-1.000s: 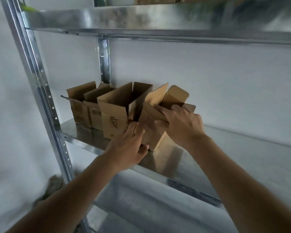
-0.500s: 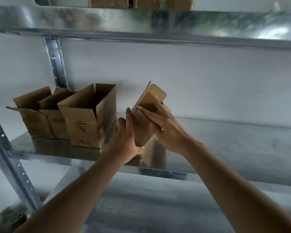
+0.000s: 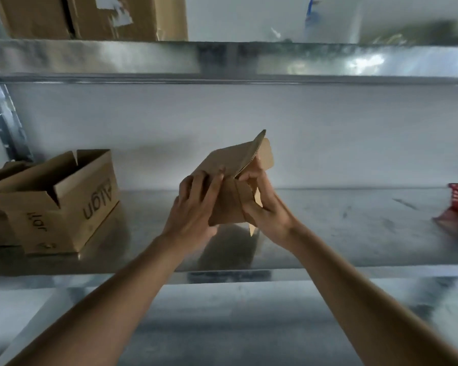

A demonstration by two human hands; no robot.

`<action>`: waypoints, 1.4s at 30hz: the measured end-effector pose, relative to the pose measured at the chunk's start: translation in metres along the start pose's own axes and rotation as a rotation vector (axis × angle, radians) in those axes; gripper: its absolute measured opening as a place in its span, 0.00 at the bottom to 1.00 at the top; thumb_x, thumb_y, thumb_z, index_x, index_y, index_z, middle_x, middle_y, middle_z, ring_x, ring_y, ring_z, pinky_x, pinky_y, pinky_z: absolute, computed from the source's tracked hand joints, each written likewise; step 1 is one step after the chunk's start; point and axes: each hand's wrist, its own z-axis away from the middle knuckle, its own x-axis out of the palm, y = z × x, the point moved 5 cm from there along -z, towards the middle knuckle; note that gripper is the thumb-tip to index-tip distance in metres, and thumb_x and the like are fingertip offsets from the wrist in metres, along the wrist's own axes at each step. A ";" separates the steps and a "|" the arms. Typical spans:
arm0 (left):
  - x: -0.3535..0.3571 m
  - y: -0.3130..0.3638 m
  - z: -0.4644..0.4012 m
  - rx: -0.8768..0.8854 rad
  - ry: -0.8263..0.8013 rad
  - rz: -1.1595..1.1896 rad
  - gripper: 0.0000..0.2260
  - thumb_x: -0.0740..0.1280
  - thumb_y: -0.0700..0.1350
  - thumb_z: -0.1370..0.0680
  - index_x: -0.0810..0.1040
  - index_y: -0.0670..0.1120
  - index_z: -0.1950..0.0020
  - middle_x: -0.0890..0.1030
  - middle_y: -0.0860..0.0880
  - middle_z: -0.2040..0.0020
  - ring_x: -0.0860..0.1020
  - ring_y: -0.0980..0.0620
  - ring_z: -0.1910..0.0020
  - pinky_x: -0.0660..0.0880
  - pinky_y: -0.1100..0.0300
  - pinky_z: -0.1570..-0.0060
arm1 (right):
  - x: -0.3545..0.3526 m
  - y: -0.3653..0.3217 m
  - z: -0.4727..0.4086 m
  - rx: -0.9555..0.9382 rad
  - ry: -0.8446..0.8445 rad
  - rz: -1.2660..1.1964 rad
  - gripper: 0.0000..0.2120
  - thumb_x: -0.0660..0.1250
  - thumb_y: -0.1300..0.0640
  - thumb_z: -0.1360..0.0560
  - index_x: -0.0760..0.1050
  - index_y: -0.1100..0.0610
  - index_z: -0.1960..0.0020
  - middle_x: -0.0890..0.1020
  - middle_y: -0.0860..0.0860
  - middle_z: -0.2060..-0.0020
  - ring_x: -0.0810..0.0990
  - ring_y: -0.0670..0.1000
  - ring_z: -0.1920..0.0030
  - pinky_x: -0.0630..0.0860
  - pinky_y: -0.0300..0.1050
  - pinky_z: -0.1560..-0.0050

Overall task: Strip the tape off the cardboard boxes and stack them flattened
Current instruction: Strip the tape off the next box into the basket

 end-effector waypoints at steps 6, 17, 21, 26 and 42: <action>0.000 0.100 -0.042 0.116 -0.049 -0.077 0.51 0.82 0.41 0.37 0.61 0.56 0.19 0.58 0.43 0.21 0.49 0.29 0.21 0.74 0.32 0.34 | -0.089 0.031 0.055 0.237 0.085 -0.213 0.35 0.64 0.61 0.24 0.50 0.63 0.24 0.67 0.63 0.30 0.71 0.62 0.32 0.71 0.64 0.30; 0.018 0.268 -0.085 0.309 -0.145 -0.099 0.51 0.73 0.29 0.31 0.58 0.68 0.20 0.52 0.43 0.22 0.53 0.37 0.23 0.66 0.44 0.25 | -0.213 0.087 0.142 0.424 0.310 -0.044 0.29 0.60 0.33 0.29 0.60 0.51 0.38 0.63 0.48 0.38 0.64 0.47 0.32 0.68 0.48 0.31; 0.025 0.303 -0.089 0.381 -0.223 -0.066 0.42 0.66 0.32 0.25 0.58 0.65 0.19 0.46 0.41 0.18 0.44 0.37 0.18 0.58 0.42 0.21 | -0.241 0.113 0.167 0.604 0.414 0.081 0.28 0.57 0.32 0.26 0.59 0.50 0.35 0.64 0.51 0.37 0.61 0.52 0.32 0.63 0.53 0.28; 0.047 0.326 -0.088 0.431 -0.355 -0.142 0.58 0.71 0.24 0.30 0.44 0.66 0.18 0.30 0.48 0.18 0.56 0.36 0.19 0.79 0.47 0.39 | -0.267 0.129 0.179 0.762 0.457 0.198 0.16 0.56 0.41 0.17 0.59 0.45 0.33 0.62 0.57 0.29 0.63 0.60 0.29 0.65 0.59 0.31; 0.051 0.322 -0.138 0.075 -0.618 0.651 0.27 0.57 0.31 0.19 0.76 0.53 0.25 0.69 0.59 0.22 0.59 0.61 0.21 0.49 0.63 0.25 | -0.286 0.118 0.169 0.451 0.281 0.141 0.26 0.69 0.58 0.21 0.71 0.42 0.27 0.76 0.28 0.45 0.80 0.35 0.45 0.75 0.26 0.50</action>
